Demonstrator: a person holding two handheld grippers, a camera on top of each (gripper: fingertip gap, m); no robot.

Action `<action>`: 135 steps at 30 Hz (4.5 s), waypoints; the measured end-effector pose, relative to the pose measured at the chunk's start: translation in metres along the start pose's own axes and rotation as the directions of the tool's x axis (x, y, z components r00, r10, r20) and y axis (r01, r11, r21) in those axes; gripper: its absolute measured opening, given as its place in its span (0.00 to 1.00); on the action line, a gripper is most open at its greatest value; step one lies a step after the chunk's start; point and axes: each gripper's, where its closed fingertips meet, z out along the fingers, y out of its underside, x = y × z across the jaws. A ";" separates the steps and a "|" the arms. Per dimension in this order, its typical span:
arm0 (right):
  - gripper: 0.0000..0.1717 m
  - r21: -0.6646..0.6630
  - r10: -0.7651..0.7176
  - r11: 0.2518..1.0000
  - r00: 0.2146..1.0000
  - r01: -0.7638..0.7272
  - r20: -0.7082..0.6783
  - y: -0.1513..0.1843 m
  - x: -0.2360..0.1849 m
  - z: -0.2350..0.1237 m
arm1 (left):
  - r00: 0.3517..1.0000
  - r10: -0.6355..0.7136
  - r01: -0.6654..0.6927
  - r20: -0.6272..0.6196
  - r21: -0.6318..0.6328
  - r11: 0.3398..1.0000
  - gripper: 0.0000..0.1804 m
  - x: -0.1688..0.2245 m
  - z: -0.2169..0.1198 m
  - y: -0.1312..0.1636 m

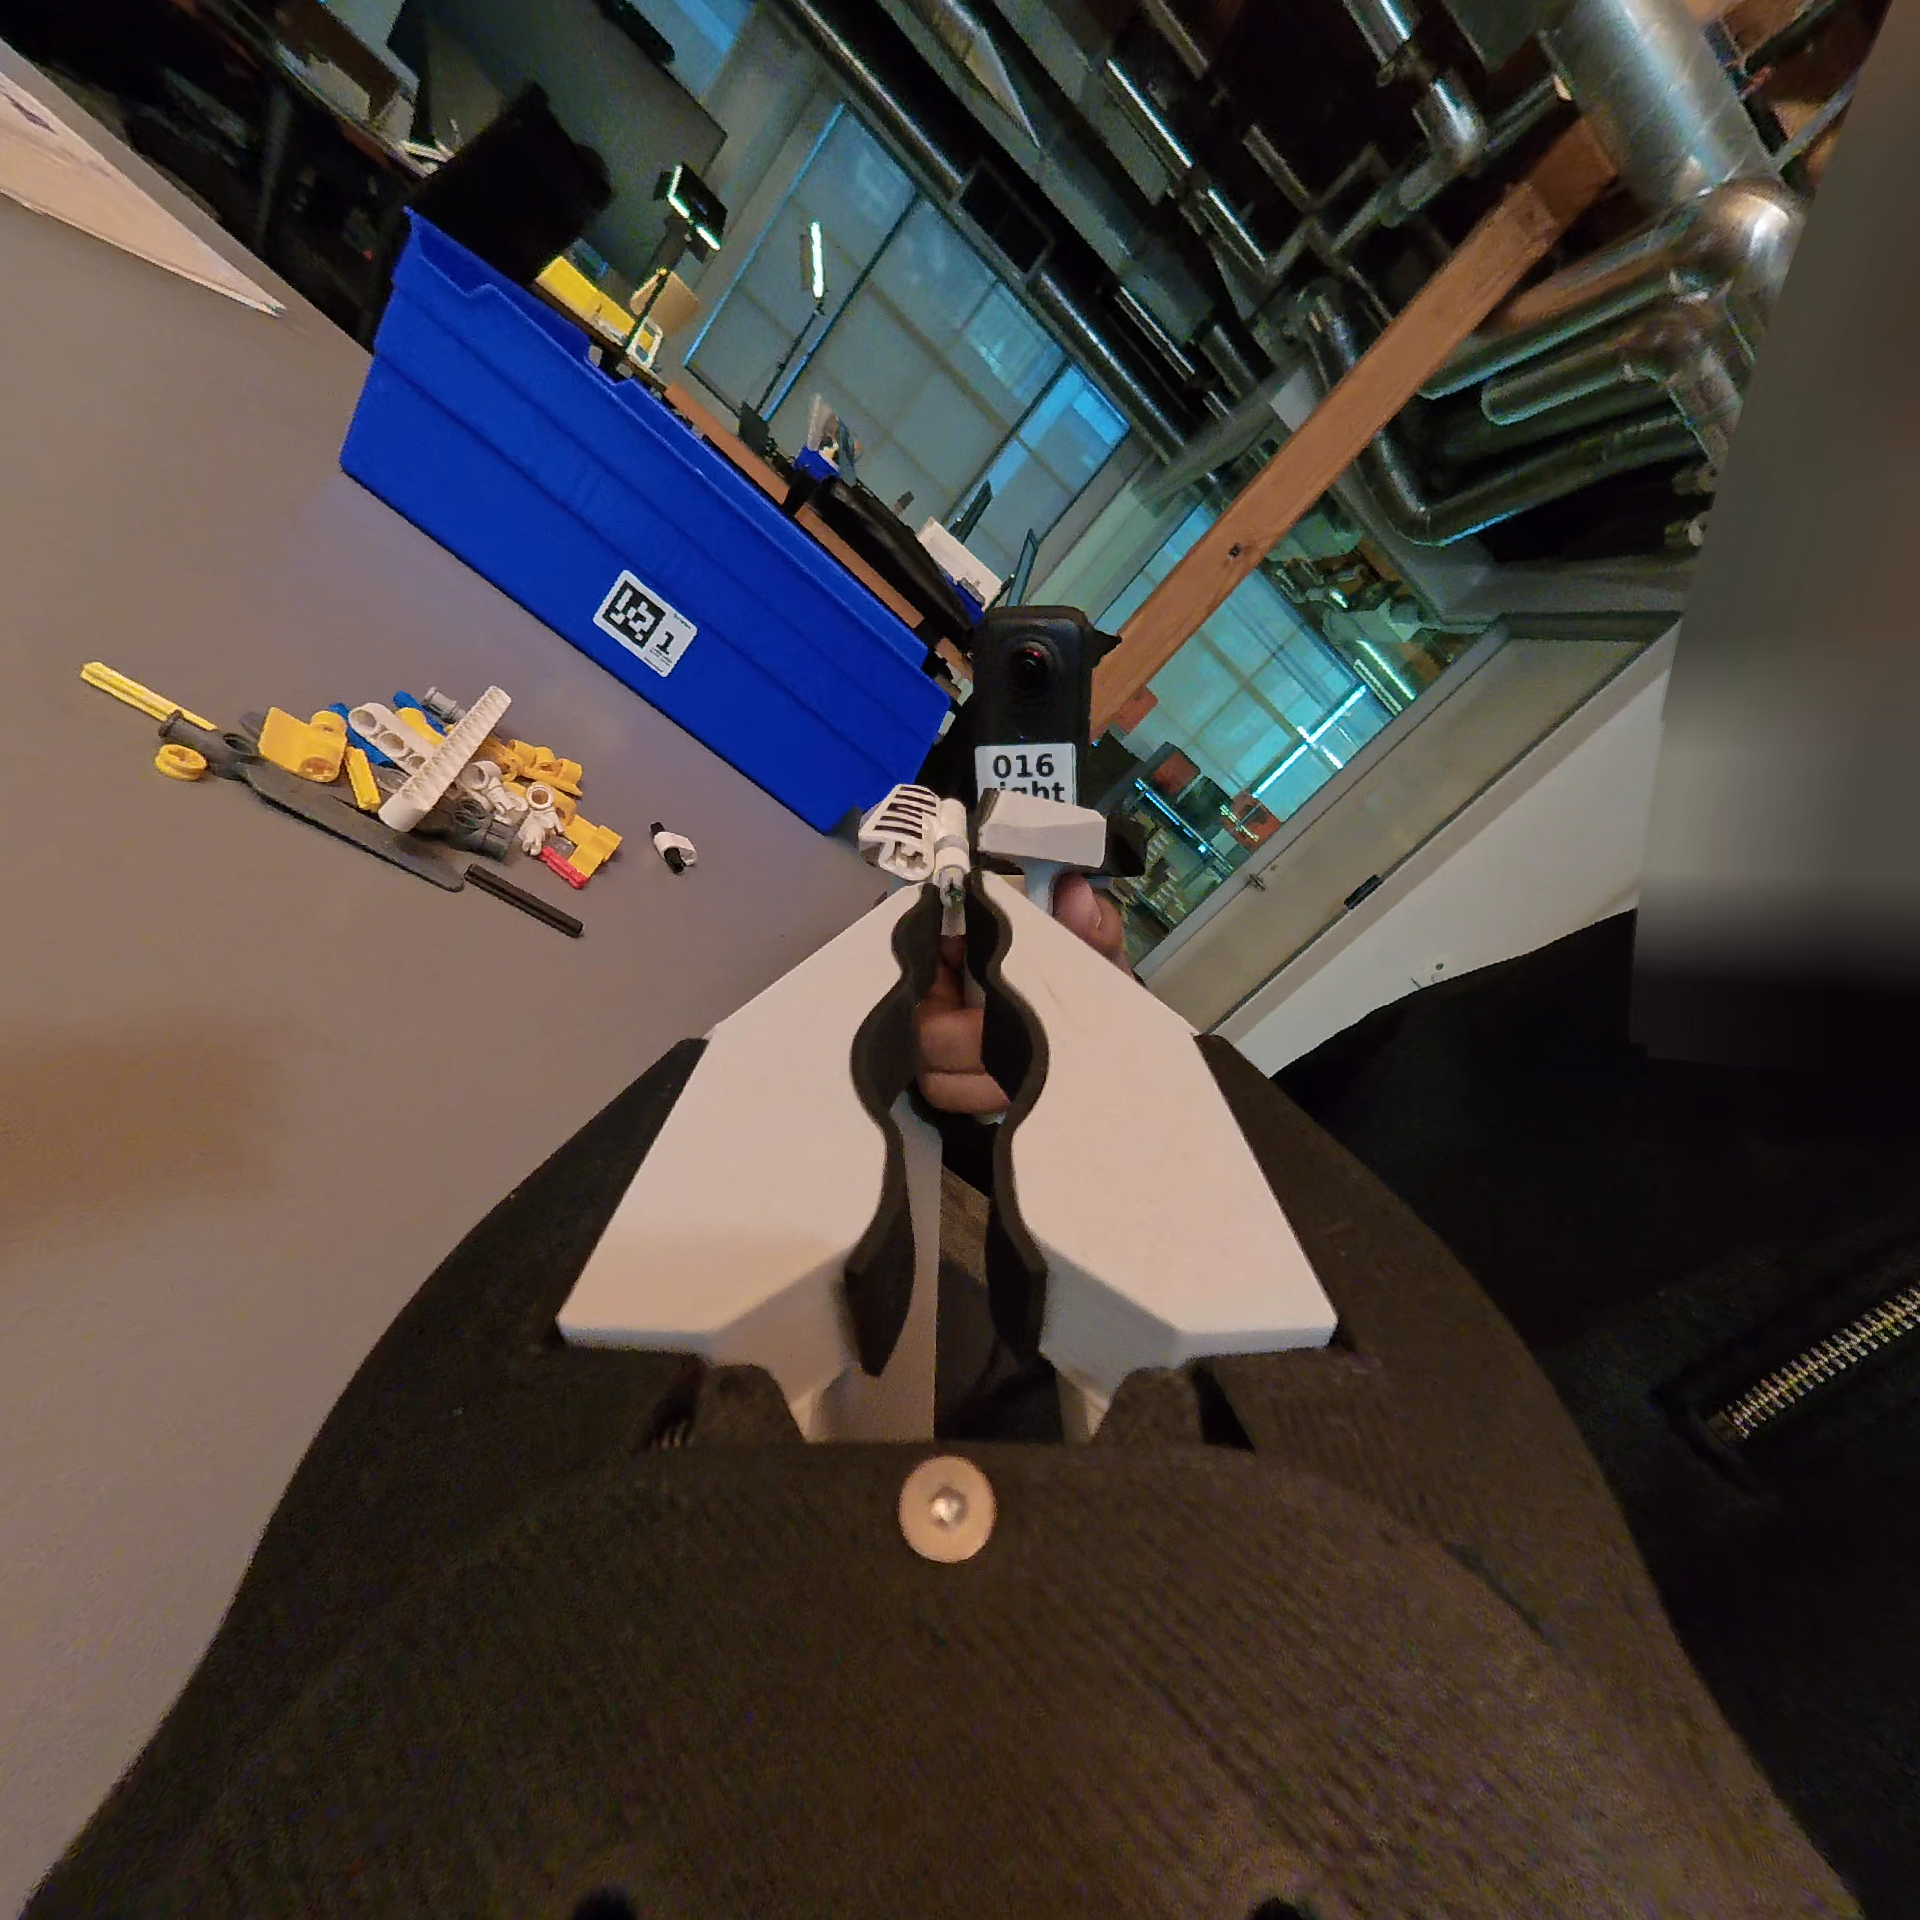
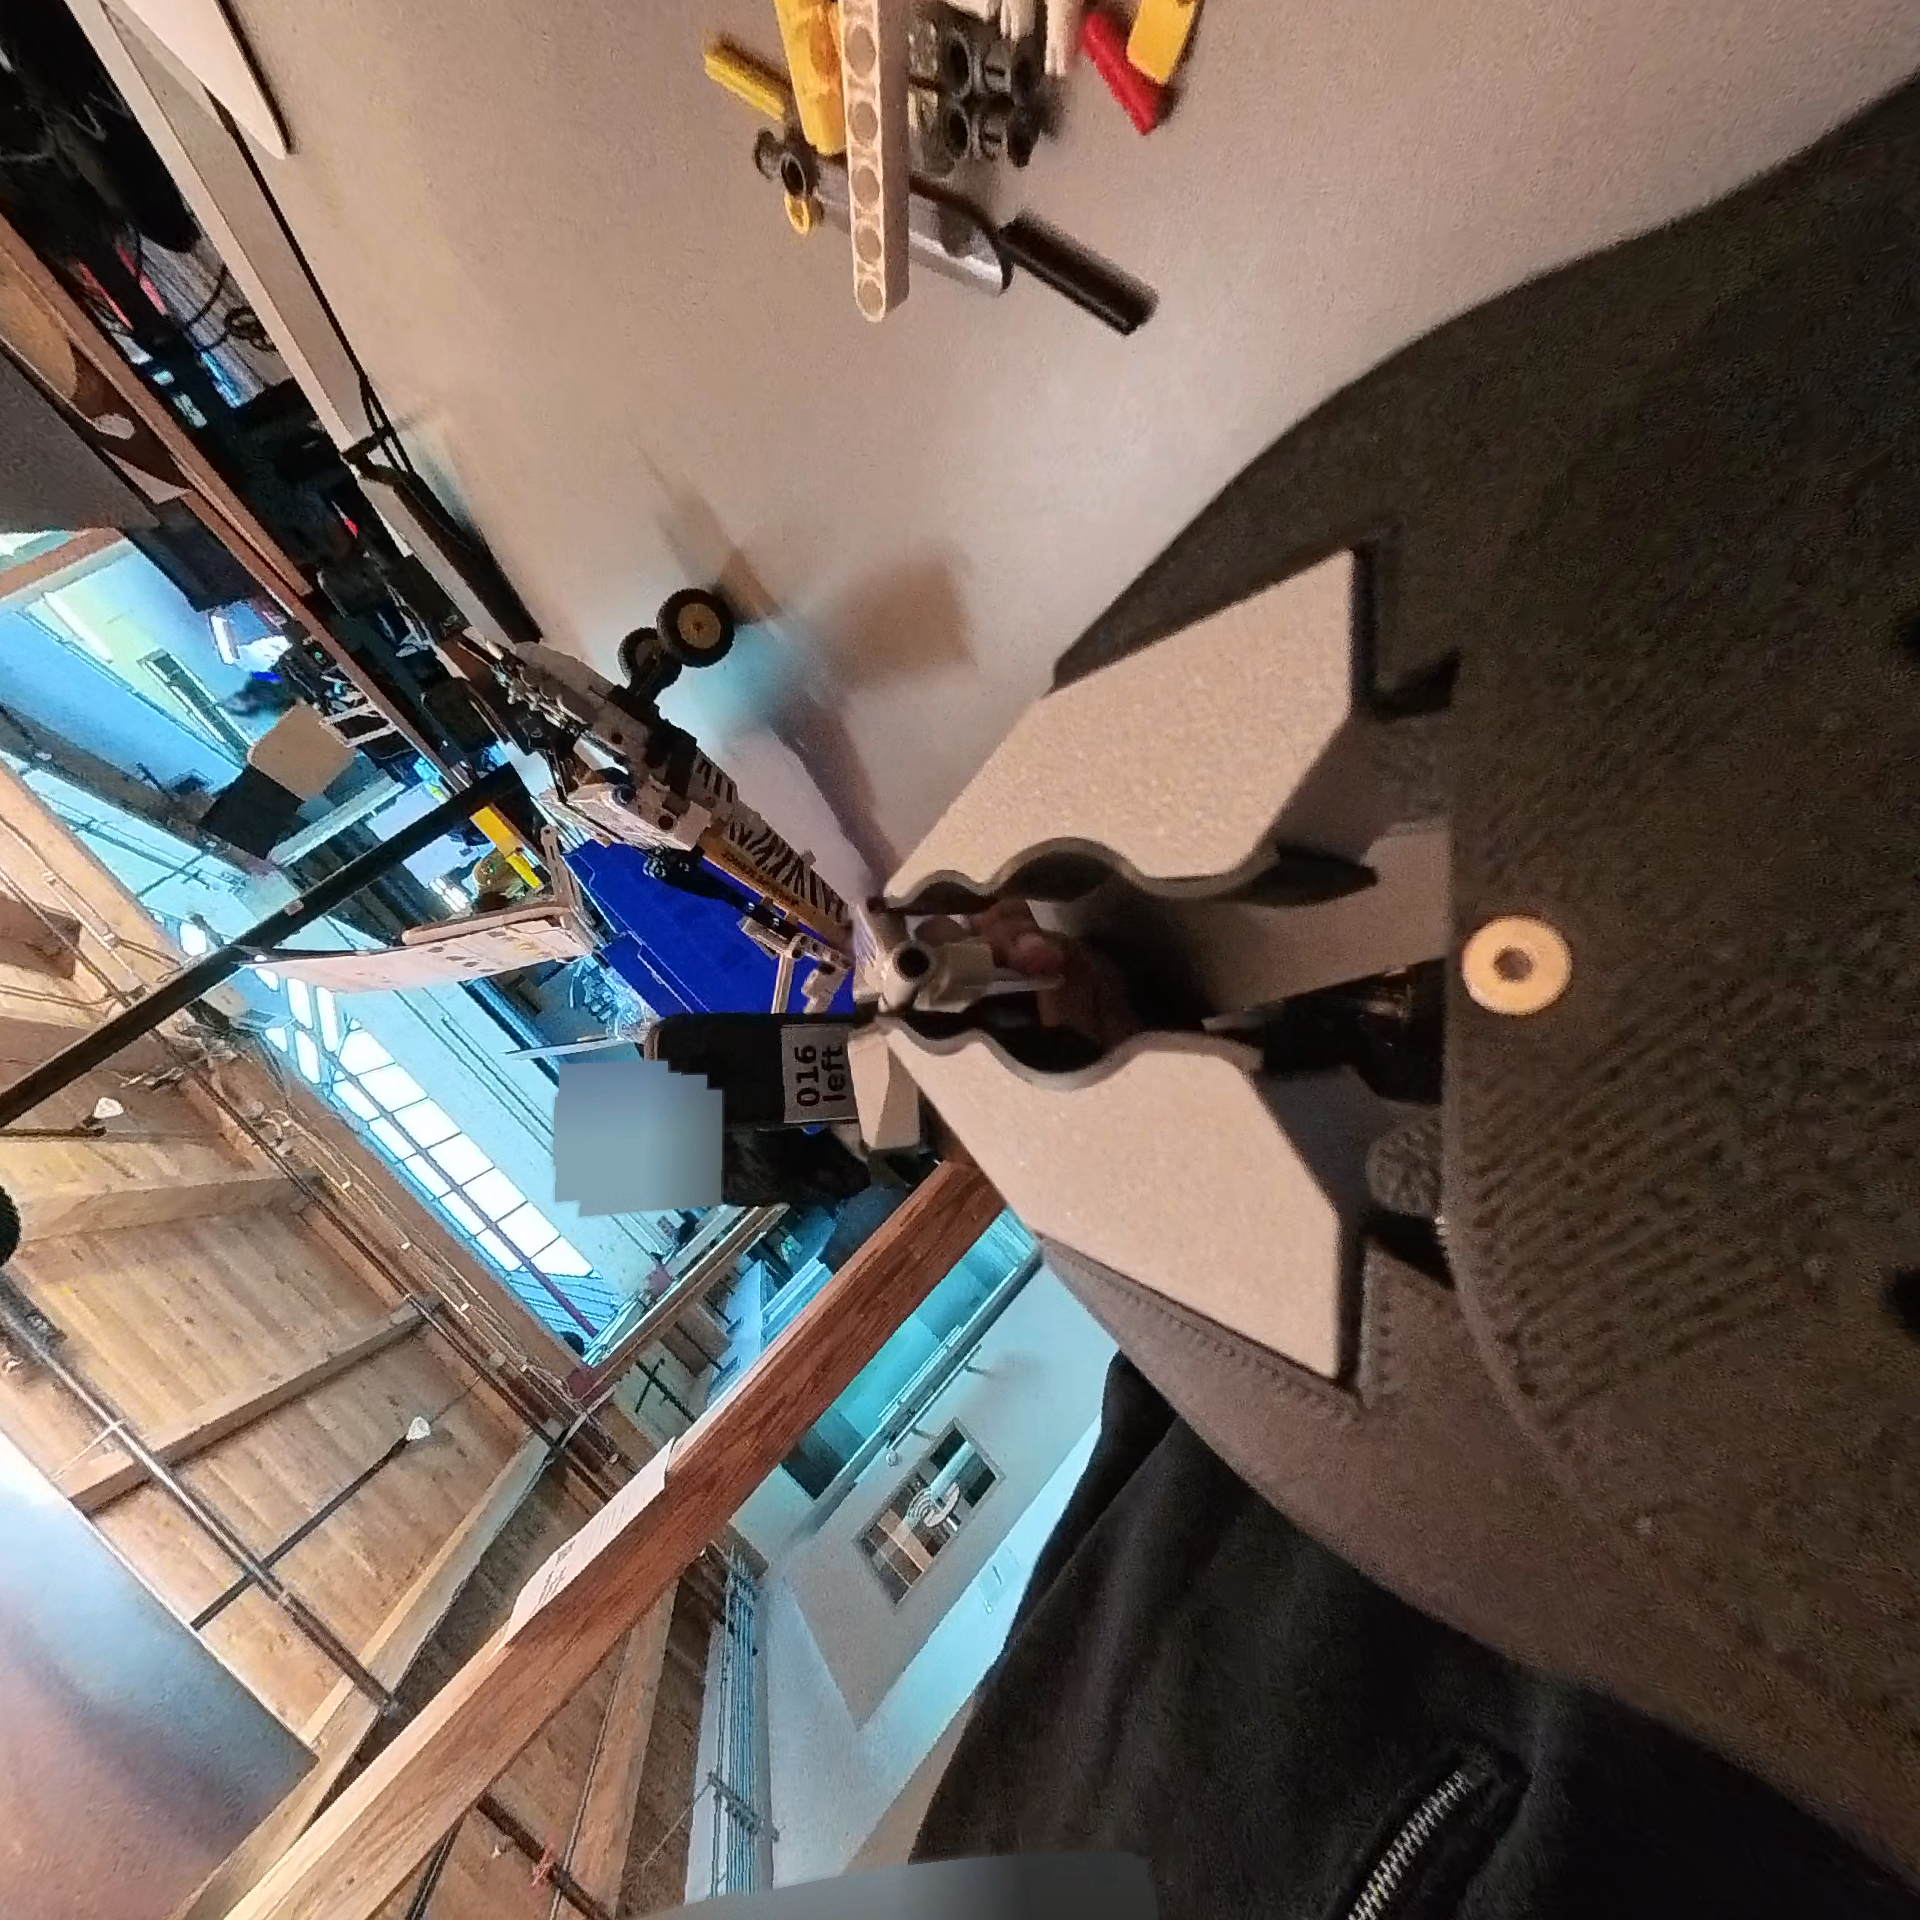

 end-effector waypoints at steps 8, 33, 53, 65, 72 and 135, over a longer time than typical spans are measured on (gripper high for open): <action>0.02 0.025 0.043 0.999 0.996 -0.045 0.082 0.001 -0.011 0.004 | 1.000 0.020 -0.020 -0.015 0.013 1.000 0.00 0.005 0.003 0.000; 0.03 0.151 0.057 0.986 0.996 -0.067 0.069 -0.023 -0.001 -0.014 | 0.981 0.152 -0.165 0.122 0.102 0.981 0.00 -0.001 -0.003 -0.014; 0.06 0.105 0.146 0.981 0.976 -0.164 0.162 -0.013 -0.010 -0.004 | 0.998 0.049 -0.050 0.028 0.057 0.997 0.01 0.006 0.008 0.000; 0.02 0.043 0.131 0.989 0.979 -0.139 0.153 -0.004 -0.012 0.001 | 0.999 0.040 -0.041 0.017 0.066 0.997 0.04 0.007 0.008 0.000; 0.02 -0.008 0.151 0.988 0.975 -0.152 0.165 0.003 -0.013 0.005 | 1.000 0.027 -0.028 0.012 0.090 0.996 0.04 0.007 0.006 -0.004; 0.04 0.229 0.093 0.962 0.968 -0.149 0.235 -0.027 -0.018 -0.012 | 0.964 -0.211 0.231 -0.165 0.113 0.967 0.02 0.014 0.009 -0.006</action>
